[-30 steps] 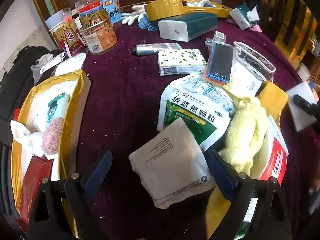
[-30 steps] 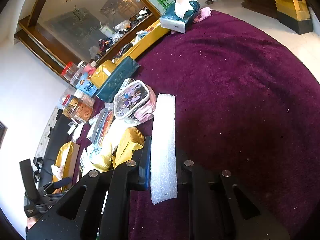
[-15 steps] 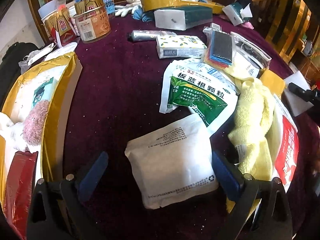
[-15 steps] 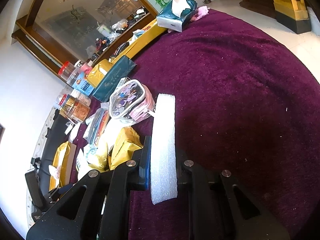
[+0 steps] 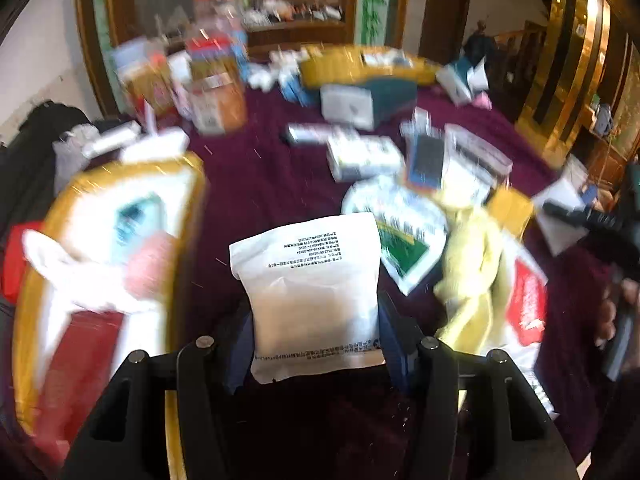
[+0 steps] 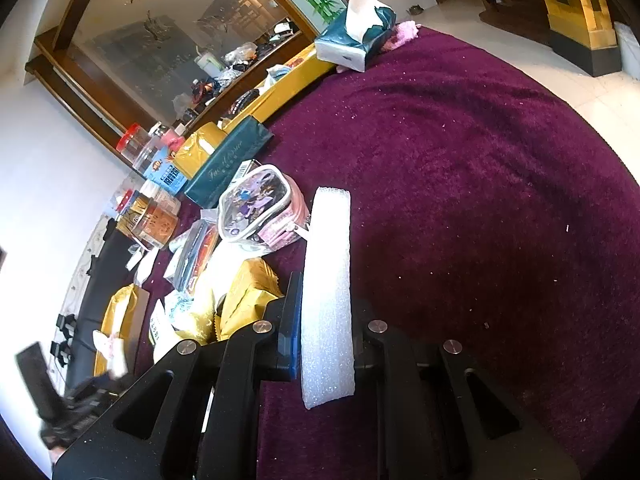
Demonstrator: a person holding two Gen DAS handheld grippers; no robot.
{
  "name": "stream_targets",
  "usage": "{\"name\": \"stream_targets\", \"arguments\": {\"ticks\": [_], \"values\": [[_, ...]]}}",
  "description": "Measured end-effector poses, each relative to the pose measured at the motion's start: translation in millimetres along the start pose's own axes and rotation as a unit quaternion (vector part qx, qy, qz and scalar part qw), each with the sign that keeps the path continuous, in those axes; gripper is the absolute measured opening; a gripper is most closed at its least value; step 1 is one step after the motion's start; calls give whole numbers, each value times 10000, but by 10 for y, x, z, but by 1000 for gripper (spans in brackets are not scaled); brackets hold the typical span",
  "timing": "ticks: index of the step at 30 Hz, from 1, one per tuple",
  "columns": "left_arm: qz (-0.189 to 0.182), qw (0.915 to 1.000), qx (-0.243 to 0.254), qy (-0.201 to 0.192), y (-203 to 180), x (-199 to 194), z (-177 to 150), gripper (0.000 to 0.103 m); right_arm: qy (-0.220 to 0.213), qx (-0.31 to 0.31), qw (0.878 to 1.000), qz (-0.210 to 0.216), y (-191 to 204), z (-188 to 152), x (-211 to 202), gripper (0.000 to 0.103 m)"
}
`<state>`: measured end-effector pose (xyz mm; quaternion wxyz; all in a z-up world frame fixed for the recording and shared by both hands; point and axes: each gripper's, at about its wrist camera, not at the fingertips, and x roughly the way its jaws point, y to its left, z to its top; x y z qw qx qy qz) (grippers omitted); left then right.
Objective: Organize soft objects
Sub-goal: 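Grasp the white paper sachet with left, place on tray while right sets foam block there, then grasp the white bag with red print with the right gripper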
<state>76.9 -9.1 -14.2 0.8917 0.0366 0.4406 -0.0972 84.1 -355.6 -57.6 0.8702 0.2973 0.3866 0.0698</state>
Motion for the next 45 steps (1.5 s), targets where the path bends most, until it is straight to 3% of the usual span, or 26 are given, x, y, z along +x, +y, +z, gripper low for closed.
{"name": "stream_targets", "arguments": {"ticks": [4,7,10,13,17,19,22,27,28,30,31,32,35,37,40,45], "values": [[371,9983,-209,-392,363,-458,117,56,1,3,10000,35,6,-7,-3,13],[777,9949,-464,-440,785,-641,139,56,-72,-29,9999,88,26,-15,-38,13],[1067,9909,-742,-358,1168,-713,94,56,-132,-164,9988,452,118,-30,-70,13],[1086,9894,-939,-217,1382,-697,17,56,-135,-391,9930,1108,349,-99,-135,13],[994,9896,-1031,-150,1501,-688,-78,59,190,-732,9794,1870,1055,-276,-134,14],[982,9895,-1054,-143,1578,-735,-112,61,488,-989,9738,1988,1529,-366,-2,14],[988,9896,-1044,-64,1656,-777,-160,77,1048,-1205,9567,2434,2296,-542,332,15],[1011,9908,-900,-34,1808,-801,-237,80,1403,-1500,9468,2478,3391,-829,990,16],[916,9912,-952,-54,1866,-816,-257,80,1458,-1470,9462,2485,3543,-862,1155,18],[878,9894,-1155,-64,2011,-823,-302,80,1659,-1274,9440,2550,3797,-921,1507,39],[889,9884,-1227,-52,2057,-811,-315,80,1770,-1203,9415,2603,3870,-941,1638,64],[879,9872,-1333,-11,2133,-800,-350,80,1868,-1167,9403,2594,3955,-980,1782,71],[812,9851,-1516,39,2268,-803,-449,80,1595,-1318,9517,2270,4085,-1013,1936,71],[746,9849,-1561,15,2306,-834,-516,80,1574,-1284,9496,2388,4040,-982,1918,71],[699,9842,-1628,-11,2300,-853,-558,80,1339,-1087,9458,2752,3872,-885,1737,71],[418,9867,-1564,-170,2095,-969,-543,80,1287,-1350,9509,2471,3463,-762,1206,71]]}}
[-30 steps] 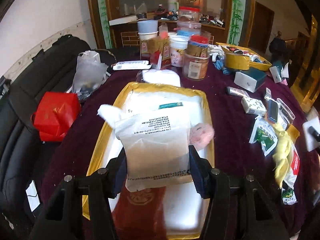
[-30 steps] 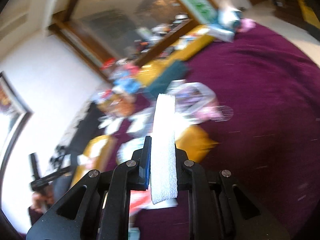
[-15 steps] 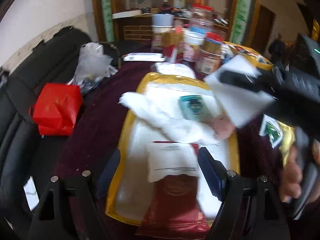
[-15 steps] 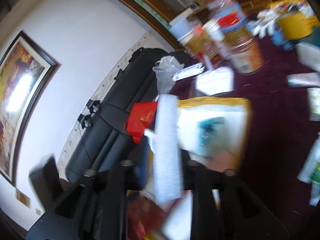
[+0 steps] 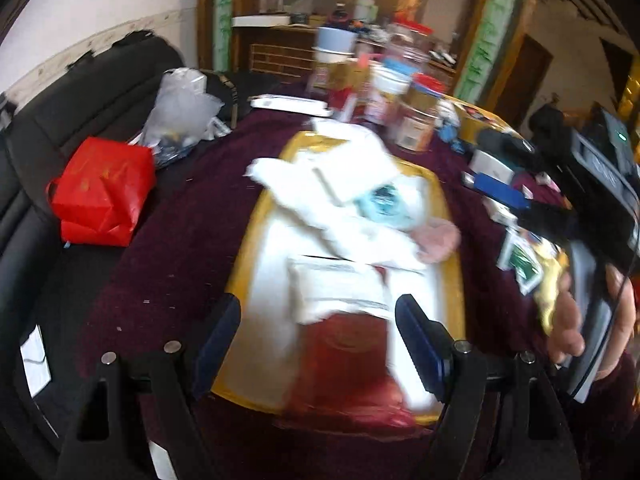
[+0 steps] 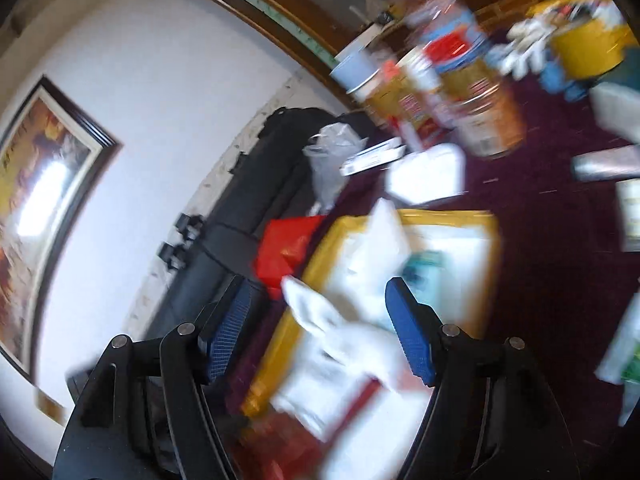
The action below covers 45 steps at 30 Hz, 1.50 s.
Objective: Organize soft objects
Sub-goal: 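Grasp the white bag with red print with the right gripper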
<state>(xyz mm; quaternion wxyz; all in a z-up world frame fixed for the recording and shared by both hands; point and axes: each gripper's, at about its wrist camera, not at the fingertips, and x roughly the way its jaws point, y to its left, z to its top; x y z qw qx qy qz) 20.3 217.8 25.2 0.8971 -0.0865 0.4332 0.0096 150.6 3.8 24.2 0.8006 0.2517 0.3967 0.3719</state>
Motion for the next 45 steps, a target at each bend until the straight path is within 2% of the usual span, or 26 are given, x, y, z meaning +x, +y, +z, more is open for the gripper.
{"name": "stream_targets", "arguments": {"ticks": [5,8,12,14,16,17,18,20,22,26,29,30,31,32,34,36,39,41,43,45], "values": [[-369,9967,708,170,-666,7,-150,80,-429,-352,9959,-711,-253,-307,-1290,71],[-584,9889,1318,346,-1222,104,-317,80,-717,-119,9896,-1237,-528,-584,-2073,71],[-807,9737,2026,659,-1921,282,-559,80,-652,264,9805,-1834,-852,-987,-2671,71],[-782,9679,2265,763,-2143,339,-635,80,-588,496,9822,-1713,-974,-1141,-2753,71],[-658,9646,2424,808,-2327,374,-684,80,-654,949,9848,-1299,-1142,-1215,-2765,71],[-636,9640,2446,827,-2359,378,-696,80,-679,1375,9828,-1026,-1271,-1234,-2715,71],[-634,9636,2454,852,-2385,379,-713,80,-700,1767,9785,-796,-1383,-1243,-2626,71],[-622,9639,2430,895,-2382,369,-731,80,-748,2612,9617,-359,-1631,-1297,-2441,71],[-562,9654,2381,902,-2306,370,-742,80,-700,2961,9522,-272,-1737,-1291,-2260,68],[-449,9702,2170,982,-2098,399,-718,80,-729,2962,9499,-673,-1670,-1110,-2007,69],[-459,9739,1987,997,-1966,420,-687,80,-579,2645,9557,-1152,-1603,-997,-1886,68],[-500,9745,1950,993,-1927,417,-678,80,-594,2512,9581,-1245,-1620,-989,-1896,64],[-528,9745,1943,993,-1907,413,-678,80,-630,2354,9600,-1383,-1611,-1002,-1889,46],[-560,9743,1945,986,-1887,403,-681,80,-708,2279,9614,-1370,-1641,-1039,-1899,40],[-597,9732,1998,969,-1880,392,-695,80,-989,2275,9625,-1101,-1724,-1125,-2004,35],[-611,9709,2096,981,-1907,395,-727,80,-1124,2357,9609,-916,-1785,-1169,-2105,34],[-779,9637,2353,990,-2081,383,-809,80,-1656,2070,9633,-426,-1780,-1177,-2399,34],[-927,9572,2589,907,-2236,338,-873,80,-1889,1921,9615,-536,-1796,-1173,-2584,34],[-1016,9498,2862,750,-2431,291,-926,80,-2159,1959,9560,-329,-1909,-1221,-2748,34],[-1034,9418,3159,510,-2656,271,-976,80,-2469,2236,9428,146,-2058,-1282,-2862,34]]}}
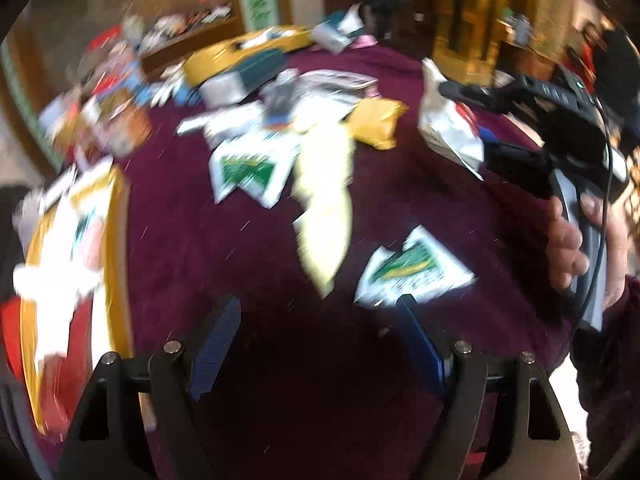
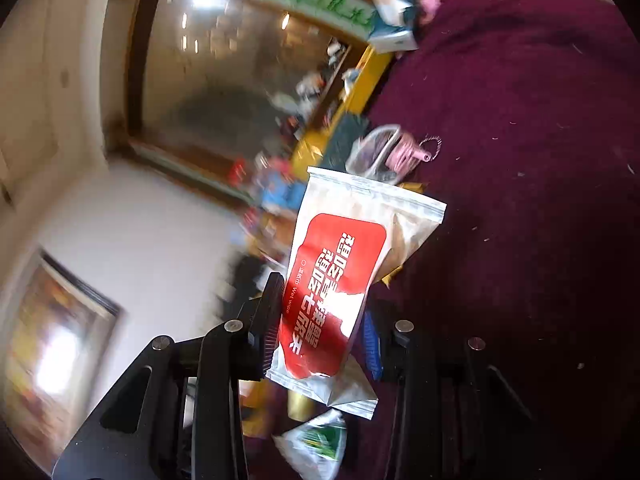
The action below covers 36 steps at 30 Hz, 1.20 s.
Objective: Organize soft objects
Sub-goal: 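Grasp the white bag with red print with the right gripper, then grasp a white paper slip with left, lay it on tray while right places red-print bag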
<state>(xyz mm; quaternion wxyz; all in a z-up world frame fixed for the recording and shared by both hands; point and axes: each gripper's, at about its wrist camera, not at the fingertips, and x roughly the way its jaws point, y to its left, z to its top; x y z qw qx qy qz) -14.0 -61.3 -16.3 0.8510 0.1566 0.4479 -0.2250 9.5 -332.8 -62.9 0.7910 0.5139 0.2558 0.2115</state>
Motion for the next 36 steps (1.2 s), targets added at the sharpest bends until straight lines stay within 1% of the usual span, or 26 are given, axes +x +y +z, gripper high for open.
{"name": "stream_targets", "arguments": {"ticks": [1,2,5,7,9,12,14,17,19,21,22,24,26,27,30,32,34,35,36], "values": [[50,9998,182,-41,-104,34,55,80,-20,54,10000,49,-14,9,7,34],[108,9994,327,-66,-188,61,94,80,15,63,10000,10,-15,13,30,34],[237,9962,817,-204,-404,102,142,80,262,-192,9993,-182,50,-19,110,34],[194,9937,1103,-106,-451,121,86,80,306,-306,9988,-220,90,-17,130,34],[55,9907,1356,7,-465,132,26,80,309,-222,9991,-188,61,-7,89,34],[-118,9879,1544,114,-474,132,7,80,313,-6,9994,-165,0,-10,36,34],[-87,9863,1641,168,-502,137,39,80,314,70,9993,-171,-25,-6,35,34],[-114,9818,1897,45,-581,80,57,80,294,93,9994,-158,-26,-11,18,34],[-24,9781,2080,42,-611,112,76,80,303,134,9993,-164,-44,-8,29,34],[167,9749,2216,138,-642,235,126,80,315,183,9992,-165,-59,-1,37,34],[163,9741,2246,191,-649,296,150,80,315,196,9992,-163,-63,0,39,34],[161,9735,2265,288,-650,425,209,81,303,211,9992,-150,-62,1,35,34],[115,9730,2288,295,-656,514,253,84,319,226,9991,-147,-68,1,43,34],[35,9745,2229,239,-638,518,284,84,320,235,9991,-138,-69,0,42,34],[-251,9802,1931,350,-584,589,378,84,279,283,9991,-126,-81,1,36,34],[-477,9852,1599,391,-529,645,434,83,267,319,9991,-100,-93,5,37,35],[-733,9899,1116,470,-444,703,460,80,249,336,9991,-101,-97,2,38,35],[-833,9912,892,512,-400,720,463,71,244,337,9991,-108,-97,5,38,35],[-770,9929,787,455,-375,702,454,59,237,333,9991,-126,-96,4,40,35]]}}
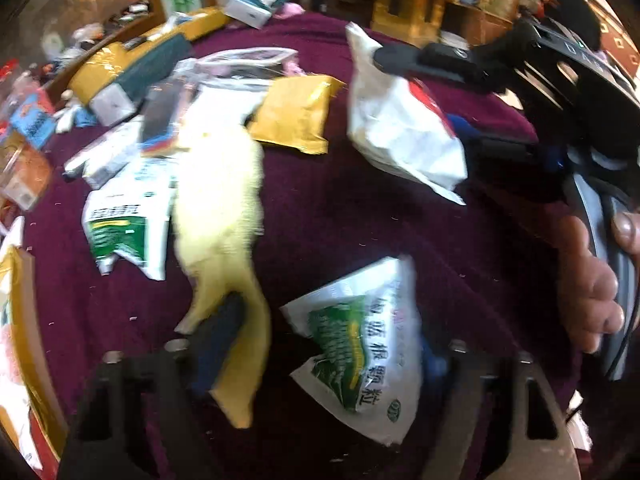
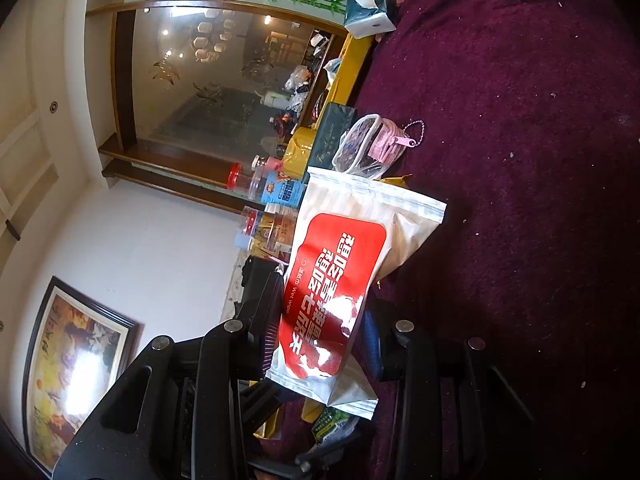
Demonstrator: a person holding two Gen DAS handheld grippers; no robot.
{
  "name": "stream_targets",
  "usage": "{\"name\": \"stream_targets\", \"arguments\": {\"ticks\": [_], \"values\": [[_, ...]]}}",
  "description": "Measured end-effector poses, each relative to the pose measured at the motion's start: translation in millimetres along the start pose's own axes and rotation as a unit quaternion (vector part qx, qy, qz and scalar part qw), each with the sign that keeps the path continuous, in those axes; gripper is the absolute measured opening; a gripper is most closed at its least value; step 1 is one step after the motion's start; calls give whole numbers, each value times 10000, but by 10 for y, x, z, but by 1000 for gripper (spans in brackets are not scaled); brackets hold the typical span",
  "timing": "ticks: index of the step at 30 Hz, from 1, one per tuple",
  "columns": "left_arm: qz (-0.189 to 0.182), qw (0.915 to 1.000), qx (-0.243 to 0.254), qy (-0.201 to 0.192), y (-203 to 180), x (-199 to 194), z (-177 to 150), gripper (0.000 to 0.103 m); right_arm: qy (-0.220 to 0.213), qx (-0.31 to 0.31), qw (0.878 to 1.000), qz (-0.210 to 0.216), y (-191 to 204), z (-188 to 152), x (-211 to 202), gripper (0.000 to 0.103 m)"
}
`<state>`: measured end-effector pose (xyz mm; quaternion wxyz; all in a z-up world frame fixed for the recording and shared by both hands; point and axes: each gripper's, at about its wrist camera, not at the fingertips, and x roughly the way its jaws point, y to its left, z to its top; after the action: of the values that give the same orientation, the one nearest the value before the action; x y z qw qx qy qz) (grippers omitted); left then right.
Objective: Organize soft objects
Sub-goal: 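Grasp a white paper slip with left, lay it on tray while right places red-print bag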
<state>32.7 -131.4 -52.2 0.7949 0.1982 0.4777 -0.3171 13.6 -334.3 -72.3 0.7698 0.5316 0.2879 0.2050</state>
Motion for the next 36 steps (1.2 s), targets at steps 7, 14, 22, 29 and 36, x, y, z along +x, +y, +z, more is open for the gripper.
{"name": "stream_targets", "arguments": {"ticks": [7,14,22,29,36], "values": [[354,9987,-378,-25,16,-145,-171,41,-37,-31,10000,-79,10,6,-3,35],[-43,9948,-894,-489,147,-469,-408,21,-107,-321,9994,-95,105,-8,-29,35],[-393,9848,-1332,-1041,413,-1009,-773,10,-145,-734,9971,-157,239,-58,-29,35],[-118,9678,-1937,-1604,997,-1492,-1178,10,103,-475,9986,193,371,-215,176,35],[481,9306,-2877,-2210,1878,-2015,-1634,11,1449,-1156,9811,548,1382,-788,1510,36]]}}
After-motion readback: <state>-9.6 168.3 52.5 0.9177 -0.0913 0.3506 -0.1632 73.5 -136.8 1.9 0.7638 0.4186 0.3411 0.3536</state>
